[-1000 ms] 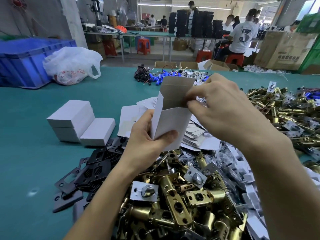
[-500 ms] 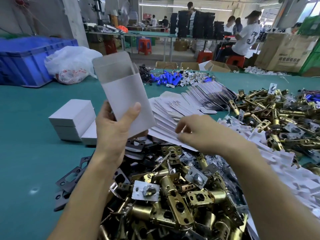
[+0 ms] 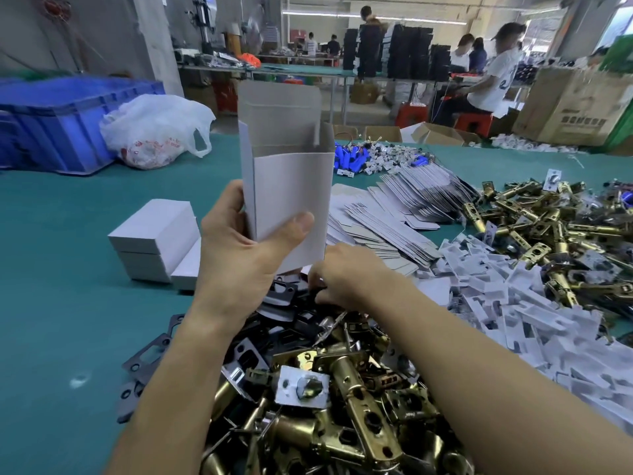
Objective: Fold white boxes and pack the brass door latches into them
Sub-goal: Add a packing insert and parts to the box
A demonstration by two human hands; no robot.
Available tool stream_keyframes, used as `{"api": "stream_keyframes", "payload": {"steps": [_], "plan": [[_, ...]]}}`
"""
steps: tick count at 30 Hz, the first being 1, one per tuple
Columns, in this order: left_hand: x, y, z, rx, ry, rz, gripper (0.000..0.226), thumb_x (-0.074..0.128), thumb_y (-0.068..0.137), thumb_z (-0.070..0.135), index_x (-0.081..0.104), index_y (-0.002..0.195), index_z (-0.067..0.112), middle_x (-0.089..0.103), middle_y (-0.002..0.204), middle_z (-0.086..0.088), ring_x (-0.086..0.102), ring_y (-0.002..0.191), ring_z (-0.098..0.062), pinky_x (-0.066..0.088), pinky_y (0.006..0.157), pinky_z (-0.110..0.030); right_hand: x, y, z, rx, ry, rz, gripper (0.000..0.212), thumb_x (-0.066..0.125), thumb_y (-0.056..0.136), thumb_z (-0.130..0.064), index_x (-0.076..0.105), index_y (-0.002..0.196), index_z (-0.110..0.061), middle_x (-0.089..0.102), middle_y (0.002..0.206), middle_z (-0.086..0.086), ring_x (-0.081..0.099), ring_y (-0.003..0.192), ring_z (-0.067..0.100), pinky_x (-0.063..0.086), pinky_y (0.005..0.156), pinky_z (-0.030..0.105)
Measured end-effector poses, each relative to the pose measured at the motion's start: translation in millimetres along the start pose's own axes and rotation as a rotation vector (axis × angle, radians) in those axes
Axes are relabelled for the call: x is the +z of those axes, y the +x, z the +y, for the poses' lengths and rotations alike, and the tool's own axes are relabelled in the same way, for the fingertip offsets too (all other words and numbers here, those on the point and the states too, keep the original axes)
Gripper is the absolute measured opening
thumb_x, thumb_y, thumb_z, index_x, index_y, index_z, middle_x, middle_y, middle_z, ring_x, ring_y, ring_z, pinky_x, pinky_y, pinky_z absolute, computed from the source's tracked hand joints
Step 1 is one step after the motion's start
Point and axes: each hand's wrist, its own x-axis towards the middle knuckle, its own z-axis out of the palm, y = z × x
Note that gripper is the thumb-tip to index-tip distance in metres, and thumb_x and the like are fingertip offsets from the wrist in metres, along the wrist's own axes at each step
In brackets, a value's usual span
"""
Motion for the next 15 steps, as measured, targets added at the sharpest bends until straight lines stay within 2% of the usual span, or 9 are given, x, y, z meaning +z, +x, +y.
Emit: {"api": "stream_keyframes", "payload": {"steps": [1, 3, 5, 6, 7, 10, 13, 15], "plan": [[2, -1, 0, -0.003, 0.007, 0.001, 0.031, 0.087, 0.072, 0.028, 0.067, 0.094, 0.037, 0.075, 0.091, 0.008, 0.072, 0.082, -0.009, 0.059, 0.069, -0.024, 1, 2, 0, -0.005, -0.012, 0.028, 0.026, 0.064, 0.089, -0.032, 0.069, 0.115, -0.031, 0.058, 0.123, 0.001, 0.053, 0.117, 0.026, 0.038, 0.078, 0.029], [3, -2, -1, -0.019, 0.011, 0.008, 0.031, 0.085, 0.074, 0.023, 0.066, 0.096, 0.033, 0.075, 0.09, 0.008, 0.072, 0.081, -0.009, 0.059, 0.068, -0.024, 0, 3, 1, 0.01, 0.06, 0.057, 0.023, 0.06, 0.092, -0.031, 0.068, 0.112, -0.022, 0.061, 0.119, 0.004, 0.056, 0.111, 0.027, 0.047, 0.08, 0.033], [2, -2, -1, -0.037, 0.007, 0.007, 0.031, 0.083, 0.075, 0.023, 0.066, 0.099, 0.031, 0.076, 0.093, 0.007, 0.073, 0.084, -0.012, 0.06, 0.07, -0.026, -8, -1, 6, 0.073, 0.286, 0.125, 0.016, 0.057, 0.095, -0.029, 0.067, 0.089, -0.018, 0.066, 0.097, 0.006, 0.061, 0.089, 0.025, 0.049, 0.075, 0.038], [1, -2, -1, -0.046, 0.001, -0.002, 0.033, 0.084, 0.074, 0.024, 0.066, 0.101, 0.032, 0.076, 0.095, 0.007, 0.073, 0.086, -0.013, 0.06, 0.071, -0.027, -13, -5, 11, 0.13, 0.412, 0.185, 0.022, 0.055, 0.097, -0.028, 0.061, 0.077, -0.02, 0.066, 0.084, 0.006, 0.06, 0.076, 0.023, 0.045, 0.068, 0.036], [1, -2, -1, -0.056, -0.002, -0.017, 0.034, 0.085, 0.074, 0.025, 0.066, 0.101, 0.032, 0.076, 0.095, 0.007, 0.073, 0.087, -0.013, 0.06, 0.071, -0.027, -18, -11, 18, 0.187, 0.535, 0.249, 0.027, 0.054, 0.098, -0.027, 0.056, 0.073, -0.019, 0.066, 0.078, 0.007, 0.061, 0.067, 0.02, 0.043, 0.062, 0.035], [3, -6, -2, -0.121, -0.006, -0.11, 0.036, 0.083, 0.074, 0.023, 0.066, 0.105, 0.028, 0.076, 0.093, 0.007, 0.073, 0.084, -0.01, 0.059, 0.067, -0.023, -28, -37, 36, 0.314, 0.843, 0.324, 0.023, 0.056, 0.099, -0.024, 0.061, 0.085, -0.006, 0.071, 0.079, 0.019, 0.065, 0.048, 0.015, 0.042, 0.049, 0.031], [6, -11, -10, -0.248, 0.022, -0.229, 0.041, 0.082, 0.071, 0.024, 0.067, 0.109, 0.028, 0.077, 0.094, 0.005, 0.074, 0.082, -0.009, 0.059, 0.063, -0.023, -28, -65, 47, 0.358, 1.111, 0.369, 0.008, 0.057, 0.099, -0.012, 0.064, 0.099, -0.009, 0.07, 0.071, 0.016, 0.056, 0.044, 0.014, 0.038, 0.042, 0.022], [8, -14, -16, -0.315, 0.043, -0.288, 0.045, 0.081, 0.07, 0.023, 0.066, 0.113, 0.024, 0.077, 0.096, 0.001, 0.074, 0.082, -0.013, 0.058, 0.063, -0.025, -31, -83, 52, 0.35, 1.359, 0.425, 0.025, 0.054, 0.099, -0.003, 0.058, 0.12, -0.015, 0.07, 0.067, 0.007, 0.06, 0.048, 0.014, 0.043, 0.042, 0.02]]}}
